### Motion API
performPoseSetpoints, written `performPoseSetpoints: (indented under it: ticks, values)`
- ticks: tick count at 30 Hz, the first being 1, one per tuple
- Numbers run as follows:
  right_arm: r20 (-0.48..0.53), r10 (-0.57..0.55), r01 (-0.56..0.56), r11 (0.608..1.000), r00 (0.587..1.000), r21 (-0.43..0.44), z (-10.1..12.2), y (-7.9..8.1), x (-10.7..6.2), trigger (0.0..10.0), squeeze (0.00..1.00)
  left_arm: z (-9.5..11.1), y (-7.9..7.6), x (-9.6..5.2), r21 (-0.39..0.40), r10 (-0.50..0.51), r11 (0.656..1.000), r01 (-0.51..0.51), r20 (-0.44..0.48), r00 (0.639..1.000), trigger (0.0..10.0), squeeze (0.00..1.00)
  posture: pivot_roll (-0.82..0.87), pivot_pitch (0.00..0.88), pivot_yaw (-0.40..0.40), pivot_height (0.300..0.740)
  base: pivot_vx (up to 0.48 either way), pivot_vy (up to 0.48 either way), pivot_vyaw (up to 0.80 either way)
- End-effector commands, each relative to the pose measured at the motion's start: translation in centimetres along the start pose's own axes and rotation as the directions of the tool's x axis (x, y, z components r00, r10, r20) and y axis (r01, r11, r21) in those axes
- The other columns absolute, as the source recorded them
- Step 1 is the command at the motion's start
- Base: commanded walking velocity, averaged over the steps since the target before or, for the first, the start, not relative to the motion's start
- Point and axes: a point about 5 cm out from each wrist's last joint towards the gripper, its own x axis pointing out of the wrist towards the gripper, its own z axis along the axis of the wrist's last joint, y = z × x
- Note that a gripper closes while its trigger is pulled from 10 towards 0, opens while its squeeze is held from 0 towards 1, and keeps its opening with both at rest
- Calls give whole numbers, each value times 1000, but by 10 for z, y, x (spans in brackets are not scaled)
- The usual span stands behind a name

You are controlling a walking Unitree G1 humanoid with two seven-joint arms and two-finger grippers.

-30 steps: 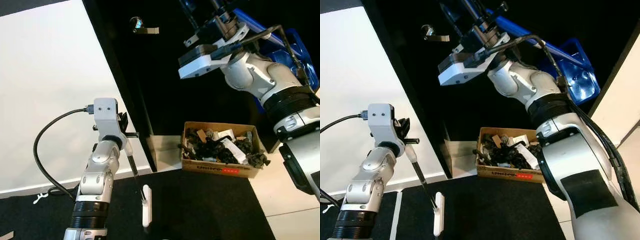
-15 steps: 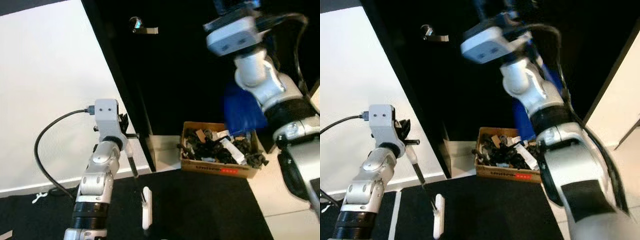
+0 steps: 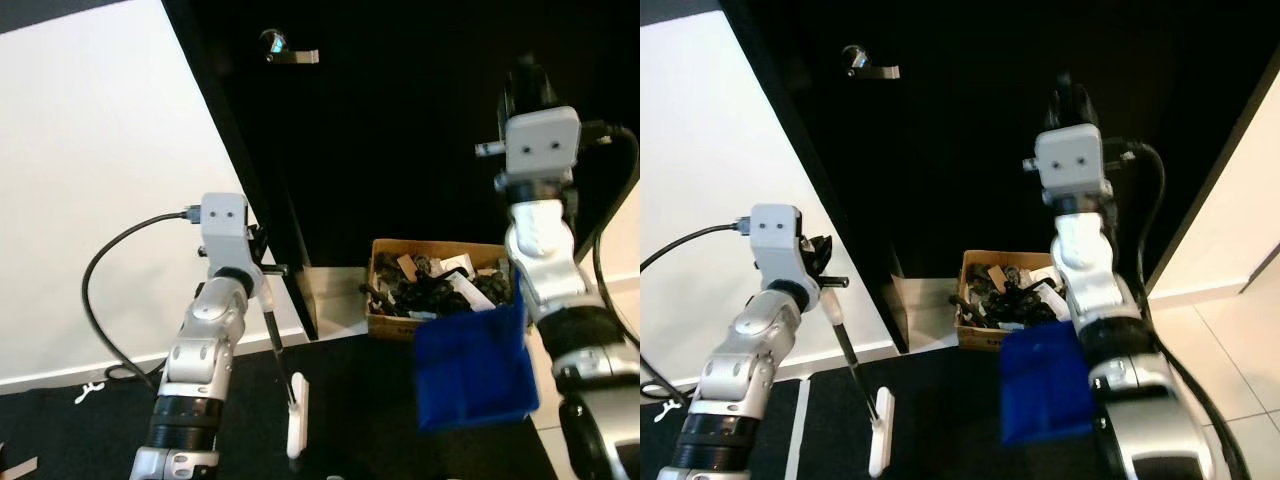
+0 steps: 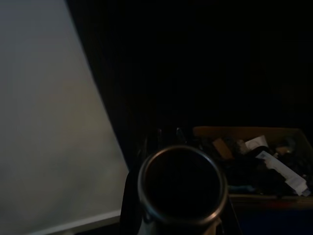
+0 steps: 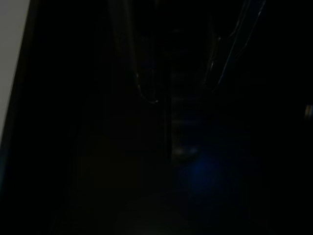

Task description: Sweep floor

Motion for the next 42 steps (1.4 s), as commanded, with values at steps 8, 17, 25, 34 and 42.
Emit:
performPoseSetpoints:
  ticks: [8, 17, 25, 34, 42]
  values:
    - [-188, -15, 45, 987, 982, 152, -33, 8, -44, 10000, 0, -7, 8, -7, 0, 30, 1000, -30, -14, 999, 10000, 0, -28, 159, 152, 740, 0, 0, 0]
    - [-238, 98, -61, 985, 966, 159, -41, 28, -70, 10000, 0, -19, 17, -19, -14, 68, 998, -69, -30, 997, 10000, 0, -45, 150, 105, 740, 0, 0, 0]
    - [-291, 185, -134, 973, 939, 186, -49, 38, -81, 10000, 0, -23, 28, -23, -29, 144, 989, -144, -17, 989, 10000, 0, -64, 148, 43, 740, 0, 0, 0]
    - [-283, 241, -193, 963, 928, 186, -46, 41, -74, 10000, 0, -24, 33, -23, -63, 203, 977, -202, 9, 979, 10000, 0, -109, 137, -23, 740, 0, 0, 0]
    - [-271, 298, -245, 946, 915, 213, -43, 50, -72, 10000, 0, -27, 33, -25, -83, 233, 969, -231, 19, 972, 10000, 0, -121, 136, -51, 740, 0, 0, 0]
